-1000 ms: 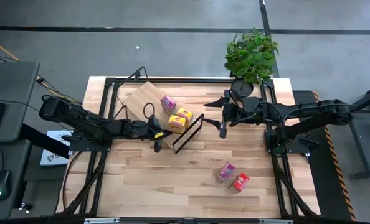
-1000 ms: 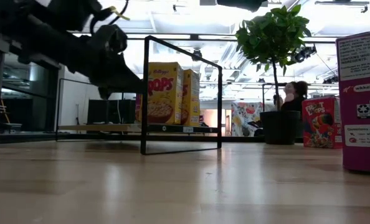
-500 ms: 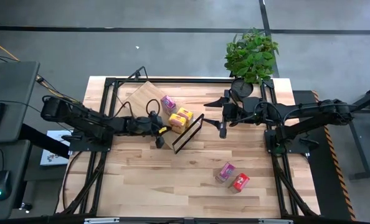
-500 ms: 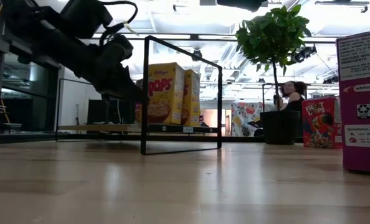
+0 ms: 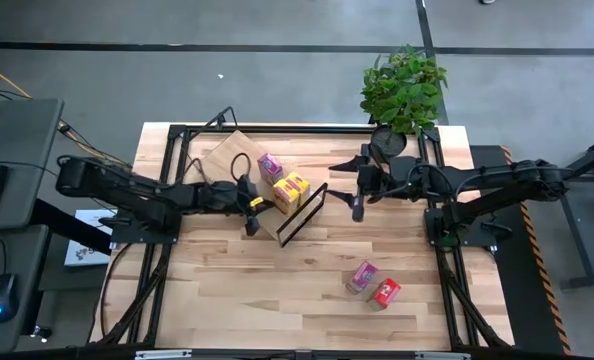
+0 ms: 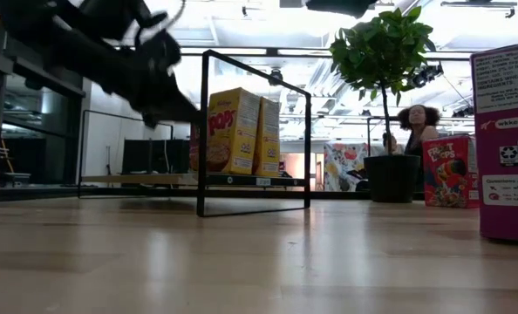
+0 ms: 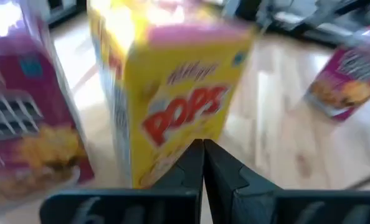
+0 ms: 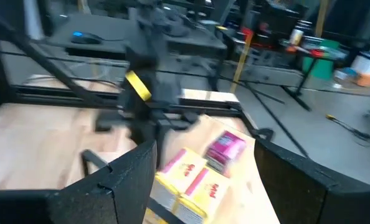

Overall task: Stack cereal on shelf
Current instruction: Put the top red cereal box on the shelf

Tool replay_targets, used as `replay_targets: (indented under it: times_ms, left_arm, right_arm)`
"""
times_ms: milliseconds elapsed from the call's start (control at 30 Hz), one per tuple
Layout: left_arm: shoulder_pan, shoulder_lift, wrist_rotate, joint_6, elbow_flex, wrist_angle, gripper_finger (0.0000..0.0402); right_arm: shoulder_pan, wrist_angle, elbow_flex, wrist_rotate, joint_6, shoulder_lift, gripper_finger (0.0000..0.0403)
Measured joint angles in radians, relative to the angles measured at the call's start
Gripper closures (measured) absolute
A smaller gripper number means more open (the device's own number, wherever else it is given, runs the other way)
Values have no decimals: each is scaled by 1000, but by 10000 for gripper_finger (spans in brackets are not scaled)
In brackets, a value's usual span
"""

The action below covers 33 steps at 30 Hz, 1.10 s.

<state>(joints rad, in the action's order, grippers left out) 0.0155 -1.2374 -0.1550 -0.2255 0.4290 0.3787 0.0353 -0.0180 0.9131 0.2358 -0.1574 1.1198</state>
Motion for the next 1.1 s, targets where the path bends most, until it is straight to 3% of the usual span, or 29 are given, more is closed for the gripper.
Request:
replay_targets:
  times_ms: [67, 167, 267, 333, 467, 567, 900, 1100]
  left_arm:
    - [-13, 77, -6, 18, -1, -36, 401]
    - [-38, 190, -41, 34, -21, -30, 401]
    - [-61, 281, -82, 53, -57, 10, 401]
    - [-69, 318, -92, 52, -83, 68, 401]
    - [-71, 343, -91, 42, -110, 146, 401]
    - [-70, 345, -91, 40, -110, 165, 401]
    - [-68, 345, -91, 36, -110, 173, 401]
    - [-69, 345, -103, 36, -110, 173, 401]
  right_arm:
    - [0, 25, 0, 61, 10, -9, 139]
    - [-6, 121, 0, 236, 91, -17, 139]
    - [-31, 325, 0, 440, 249, -17, 139]
    - [-68, 499, 0, 489, 397, -15, 139]
    - [-161, 841, 0, 491, 665, -14, 139]
    - [-215, 982, 0, 507, 757, -16, 139]
    - [-359, 1057, 0, 272, 652, -25, 139]
    - [-439, 1214, 0, 267, 701, -30, 139]
